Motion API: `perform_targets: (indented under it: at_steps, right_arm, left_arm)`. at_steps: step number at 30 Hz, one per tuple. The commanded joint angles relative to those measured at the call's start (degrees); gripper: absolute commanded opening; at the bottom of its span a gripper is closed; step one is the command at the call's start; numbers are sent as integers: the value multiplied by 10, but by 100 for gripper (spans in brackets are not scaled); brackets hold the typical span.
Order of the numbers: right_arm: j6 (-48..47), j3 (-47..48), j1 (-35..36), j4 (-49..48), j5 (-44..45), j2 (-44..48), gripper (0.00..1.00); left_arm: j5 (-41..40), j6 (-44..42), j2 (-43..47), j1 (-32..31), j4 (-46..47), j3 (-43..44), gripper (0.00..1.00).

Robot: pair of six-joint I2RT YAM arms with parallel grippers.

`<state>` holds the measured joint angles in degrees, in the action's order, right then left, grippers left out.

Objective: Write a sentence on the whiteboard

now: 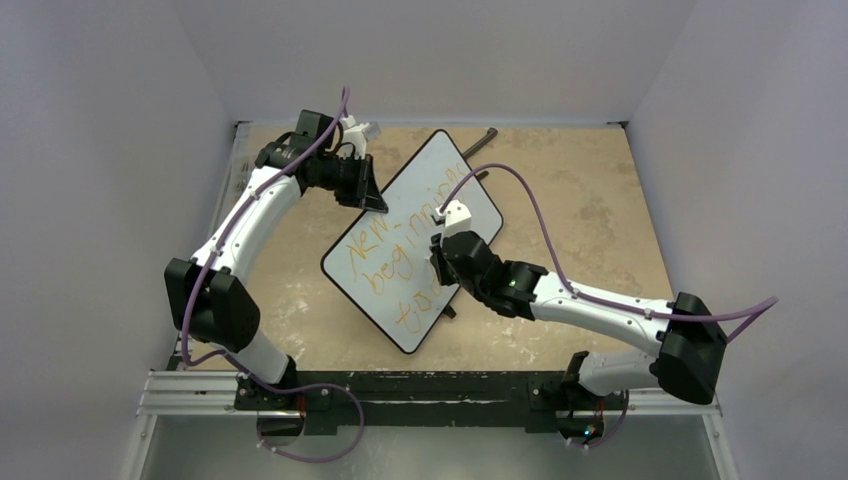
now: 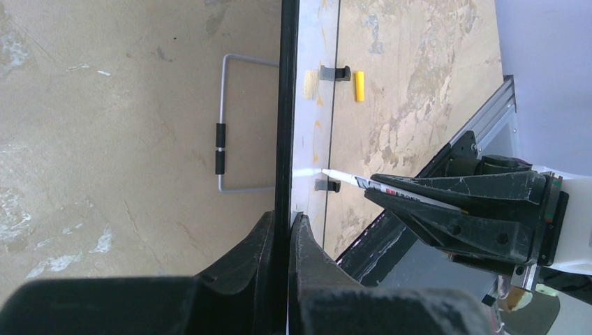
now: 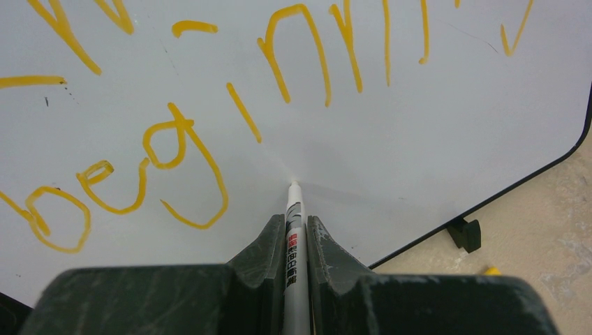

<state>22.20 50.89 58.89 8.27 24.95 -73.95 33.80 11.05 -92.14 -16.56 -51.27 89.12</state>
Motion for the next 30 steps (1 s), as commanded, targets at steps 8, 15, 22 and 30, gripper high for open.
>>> perform_targets:
  at_steps: [8,15,22,30]
  right_arm:
    - [20,-29,0,-43,-35,17,0]
    - [38,-84,0,-45,-55,48,0]
    - [50,-117,0,-38,-56,65,0]
    - [54,-133,0,-18,-26,72,0]
  left_arm:
    - [-107,-12,-4,6,-11,6,0]
    - [-108,-11,-5,6,-11,7,0]
    - [-108,-11,-5,6,-11,6,0]
    - [-108,-11,-5,6,-11,6,0]
